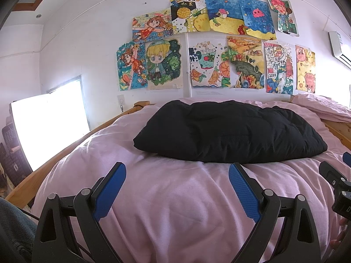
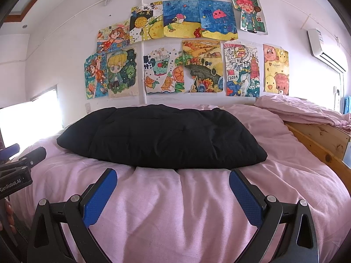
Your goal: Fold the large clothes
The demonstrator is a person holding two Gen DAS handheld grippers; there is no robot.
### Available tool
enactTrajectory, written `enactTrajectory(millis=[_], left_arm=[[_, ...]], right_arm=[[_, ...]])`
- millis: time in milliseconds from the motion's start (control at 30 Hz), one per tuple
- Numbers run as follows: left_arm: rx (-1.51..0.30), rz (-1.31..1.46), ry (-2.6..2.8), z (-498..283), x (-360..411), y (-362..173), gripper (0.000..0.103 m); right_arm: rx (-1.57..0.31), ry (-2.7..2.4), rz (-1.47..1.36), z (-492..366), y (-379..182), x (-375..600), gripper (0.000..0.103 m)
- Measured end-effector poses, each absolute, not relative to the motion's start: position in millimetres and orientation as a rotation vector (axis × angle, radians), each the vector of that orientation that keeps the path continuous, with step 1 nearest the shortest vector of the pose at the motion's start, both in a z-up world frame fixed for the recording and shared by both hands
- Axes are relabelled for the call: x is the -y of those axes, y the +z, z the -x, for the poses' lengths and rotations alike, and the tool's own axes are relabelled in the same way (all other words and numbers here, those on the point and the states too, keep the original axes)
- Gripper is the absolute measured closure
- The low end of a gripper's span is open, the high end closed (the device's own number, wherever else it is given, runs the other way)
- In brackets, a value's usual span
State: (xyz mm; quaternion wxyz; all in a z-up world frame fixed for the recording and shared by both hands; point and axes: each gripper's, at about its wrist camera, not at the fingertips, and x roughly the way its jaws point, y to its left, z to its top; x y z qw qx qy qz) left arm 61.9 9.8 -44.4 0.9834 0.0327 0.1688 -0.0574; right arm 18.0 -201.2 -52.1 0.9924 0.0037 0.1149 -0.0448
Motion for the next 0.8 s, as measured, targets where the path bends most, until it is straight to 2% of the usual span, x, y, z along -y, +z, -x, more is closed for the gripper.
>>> enactTrajectory(millis=[800], left_arm=[[-0.339, -0.066, -0.115, -61.4, -9.0, -44.2, 0.011]], right_arm=[[-0.233, -0.088, -0.010, -19.7, -53.0, 202.3, 0.000]])
